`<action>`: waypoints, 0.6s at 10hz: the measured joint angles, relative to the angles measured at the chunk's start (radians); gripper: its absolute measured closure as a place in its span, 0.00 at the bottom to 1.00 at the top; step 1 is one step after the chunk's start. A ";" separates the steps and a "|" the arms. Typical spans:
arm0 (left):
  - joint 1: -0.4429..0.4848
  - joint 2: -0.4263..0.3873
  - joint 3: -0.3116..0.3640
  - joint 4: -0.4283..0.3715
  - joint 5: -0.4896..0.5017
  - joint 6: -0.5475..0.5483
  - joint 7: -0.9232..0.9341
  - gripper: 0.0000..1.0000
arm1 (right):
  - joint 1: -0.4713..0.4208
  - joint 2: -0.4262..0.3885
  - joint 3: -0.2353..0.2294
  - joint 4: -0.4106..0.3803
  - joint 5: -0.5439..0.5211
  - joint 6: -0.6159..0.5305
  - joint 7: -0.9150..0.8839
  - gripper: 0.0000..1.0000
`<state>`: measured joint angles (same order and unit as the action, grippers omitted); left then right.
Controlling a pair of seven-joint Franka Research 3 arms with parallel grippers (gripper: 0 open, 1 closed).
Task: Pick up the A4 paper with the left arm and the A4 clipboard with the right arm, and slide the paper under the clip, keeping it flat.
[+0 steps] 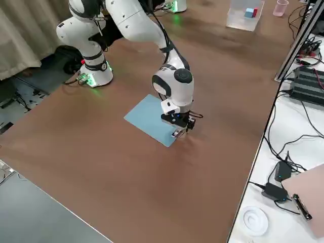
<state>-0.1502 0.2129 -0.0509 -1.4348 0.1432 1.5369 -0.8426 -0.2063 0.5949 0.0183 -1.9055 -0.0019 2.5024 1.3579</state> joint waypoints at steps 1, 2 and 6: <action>0.000 -0.003 0.000 0.000 -0.024 -0.001 -0.040 0.99 | -0.006 0.003 0.000 0.000 0.000 0.005 0.000 0.23; 0.000 -0.003 -0.001 0.000 -0.048 -0.001 -0.066 0.99 | -0.010 0.008 0.000 0.000 0.000 0.014 0.000 0.23; 0.029 -0.003 0.001 0.001 -0.103 0.001 -0.164 0.99 | -0.010 0.019 0.001 0.001 -0.001 0.022 0.000 0.28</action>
<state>-0.1211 0.2100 -0.0495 -1.4341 0.0401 1.5379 -1.0066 -0.2161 0.6139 0.0193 -1.9049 -0.0025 2.5247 1.3579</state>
